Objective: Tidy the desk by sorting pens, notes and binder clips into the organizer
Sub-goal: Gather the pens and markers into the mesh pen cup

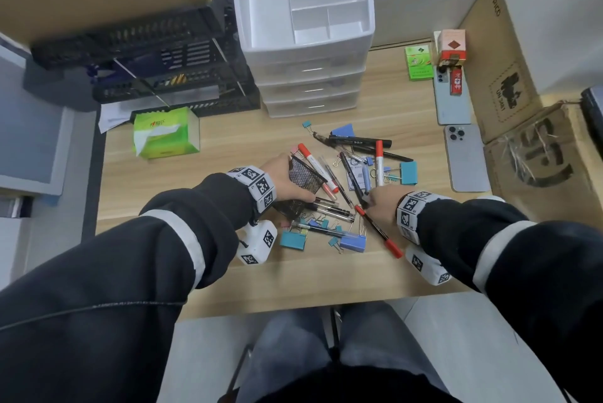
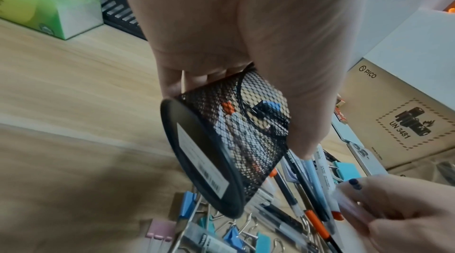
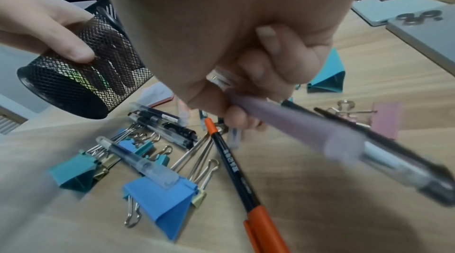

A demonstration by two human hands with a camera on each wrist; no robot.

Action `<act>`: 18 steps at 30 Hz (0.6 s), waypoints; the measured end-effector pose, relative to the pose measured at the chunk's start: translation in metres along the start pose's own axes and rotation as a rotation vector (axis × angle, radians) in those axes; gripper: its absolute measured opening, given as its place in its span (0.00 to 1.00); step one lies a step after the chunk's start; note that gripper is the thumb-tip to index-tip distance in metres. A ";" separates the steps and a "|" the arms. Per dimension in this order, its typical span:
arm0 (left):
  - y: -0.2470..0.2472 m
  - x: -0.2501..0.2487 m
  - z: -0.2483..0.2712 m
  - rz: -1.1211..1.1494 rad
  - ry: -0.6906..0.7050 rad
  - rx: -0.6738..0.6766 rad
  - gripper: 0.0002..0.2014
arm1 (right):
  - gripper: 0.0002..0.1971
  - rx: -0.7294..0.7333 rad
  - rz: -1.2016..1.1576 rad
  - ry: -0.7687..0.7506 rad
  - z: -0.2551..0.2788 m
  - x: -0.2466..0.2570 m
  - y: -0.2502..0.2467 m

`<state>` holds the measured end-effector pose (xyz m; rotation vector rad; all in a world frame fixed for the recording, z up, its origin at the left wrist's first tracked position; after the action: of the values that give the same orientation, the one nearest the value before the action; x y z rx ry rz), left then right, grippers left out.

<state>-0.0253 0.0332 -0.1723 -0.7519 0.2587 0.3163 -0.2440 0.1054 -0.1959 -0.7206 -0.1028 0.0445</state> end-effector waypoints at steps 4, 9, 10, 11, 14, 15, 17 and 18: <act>0.001 0.007 0.003 -0.003 -0.007 0.019 0.44 | 0.12 -0.002 0.064 -0.002 -0.006 0.006 0.007; 0.009 0.023 -0.001 -0.005 -0.010 0.039 0.48 | 0.12 -0.062 0.060 0.051 -0.014 0.007 0.015; 0.009 0.024 -0.001 -0.003 -0.006 0.043 0.48 | 0.12 -0.068 0.056 0.058 -0.015 0.007 0.015; 0.009 0.023 0.002 0.005 0.001 0.049 0.49 | 0.13 -0.073 0.056 0.061 -0.015 0.008 0.016; 0.011 0.021 0.007 0.029 0.017 0.065 0.49 | 0.13 -0.075 0.070 0.069 -0.015 0.011 0.014; 0.012 0.020 0.007 0.032 0.027 0.071 0.48 | 0.13 -0.071 0.073 0.070 -0.015 0.012 0.014; 0.014 0.017 0.009 0.019 0.047 0.080 0.46 | 0.12 -0.048 0.072 0.065 -0.016 0.015 0.017; 0.014 0.016 0.010 0.007 0.054 0.082 0.46 | 0.11 -0.040 0.064 0.066 -0.016 0.015 0.019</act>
<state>-0.0146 0.0525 -0.1795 -0.6795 0.3232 0.2906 -0.2275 0.1098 -0.2192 -0.7650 -0.0180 0.0800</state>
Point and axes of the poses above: each hand's wrist, its own z-axis away from the middle knuckle, its own y-axis out of the palm, x = y × z, the point moved 9 cm from there along -z, towards the middle knuckle, and after that the axes turned 4 degrees about -y, right-handed, at the moved point
